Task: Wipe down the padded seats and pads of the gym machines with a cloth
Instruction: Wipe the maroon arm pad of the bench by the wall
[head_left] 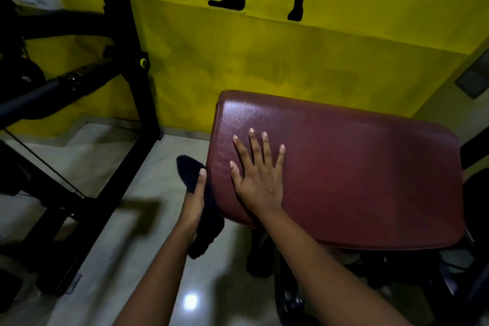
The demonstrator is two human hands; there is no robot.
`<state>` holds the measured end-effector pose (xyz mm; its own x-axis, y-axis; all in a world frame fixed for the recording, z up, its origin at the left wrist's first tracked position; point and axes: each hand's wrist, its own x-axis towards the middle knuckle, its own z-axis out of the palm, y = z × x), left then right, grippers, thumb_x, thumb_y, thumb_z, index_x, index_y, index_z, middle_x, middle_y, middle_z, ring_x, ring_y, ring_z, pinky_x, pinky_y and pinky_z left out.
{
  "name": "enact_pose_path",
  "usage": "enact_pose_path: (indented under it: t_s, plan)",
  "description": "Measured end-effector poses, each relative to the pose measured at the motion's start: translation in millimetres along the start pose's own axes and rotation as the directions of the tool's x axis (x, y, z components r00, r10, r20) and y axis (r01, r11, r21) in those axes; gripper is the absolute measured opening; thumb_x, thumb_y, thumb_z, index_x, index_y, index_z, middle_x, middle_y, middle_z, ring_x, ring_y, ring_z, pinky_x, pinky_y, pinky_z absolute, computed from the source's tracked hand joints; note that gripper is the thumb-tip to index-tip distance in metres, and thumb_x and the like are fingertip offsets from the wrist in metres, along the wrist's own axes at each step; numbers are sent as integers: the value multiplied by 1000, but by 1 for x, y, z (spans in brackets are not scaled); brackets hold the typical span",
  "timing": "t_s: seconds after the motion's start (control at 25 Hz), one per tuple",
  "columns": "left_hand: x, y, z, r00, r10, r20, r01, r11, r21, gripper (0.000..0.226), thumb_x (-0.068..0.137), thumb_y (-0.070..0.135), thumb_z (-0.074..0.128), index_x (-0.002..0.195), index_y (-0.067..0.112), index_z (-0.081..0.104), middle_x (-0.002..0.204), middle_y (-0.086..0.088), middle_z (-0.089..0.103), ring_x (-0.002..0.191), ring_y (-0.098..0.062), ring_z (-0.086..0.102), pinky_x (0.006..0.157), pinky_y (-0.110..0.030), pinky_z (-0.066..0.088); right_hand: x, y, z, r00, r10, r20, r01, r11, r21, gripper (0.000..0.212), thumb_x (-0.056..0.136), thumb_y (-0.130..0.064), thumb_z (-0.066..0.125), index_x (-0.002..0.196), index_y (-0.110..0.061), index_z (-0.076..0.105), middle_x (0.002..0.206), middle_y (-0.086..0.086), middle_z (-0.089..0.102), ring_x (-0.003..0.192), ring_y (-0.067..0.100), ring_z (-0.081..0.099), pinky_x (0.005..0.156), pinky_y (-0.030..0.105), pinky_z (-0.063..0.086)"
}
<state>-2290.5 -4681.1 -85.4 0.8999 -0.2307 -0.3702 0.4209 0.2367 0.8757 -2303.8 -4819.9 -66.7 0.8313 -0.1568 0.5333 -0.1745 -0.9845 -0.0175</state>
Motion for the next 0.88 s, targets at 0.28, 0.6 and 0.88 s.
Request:
enact_pose_path:
  t_s: [0.28, 0.6, 0.88]
  plan:
    - [58, 78, 17, 983, 15, 182, -71, 950, 305, 73, 67, 73, 53, 115, 19, 64, 106, -7, 71, 97, -22, 67, 95, -41, 50, -2, -4, 2, 998, 15, -63, -18, 999, -49, 56, 94, -46, 35, 147, -32, 27, 156, 2, 21, 144, 24, 17, 112, 58, 15]
    - [97, 114, 44, 985, 68, 157, -122, 924, 363, 87, 65, 88, 40, 115, 21, 64, 111, -11, 68, 101, -27, 64, 97, -46, 48, 0, -5, 0, 998, 10, -66, -15, 996, -85, 57, 92, -46, 36, 146, -33, 28, 156, 1, 23, 144, 23, 19, 111, 57, 18]
    - [23, 54, 9, 1000, 16, 16, -22, 877, 481, 95, 66, 88, 38, 143, 33, 33, 135, -11, 53, 119, -33, 53, 101, -39, 42, -1, -6, -5, 1000, 28, 10, -27, 998, -63, 56, 94, -48, 30, 147, -33, 25, 156, 1, 22, 144, 22, 16, 111, 56, 14]
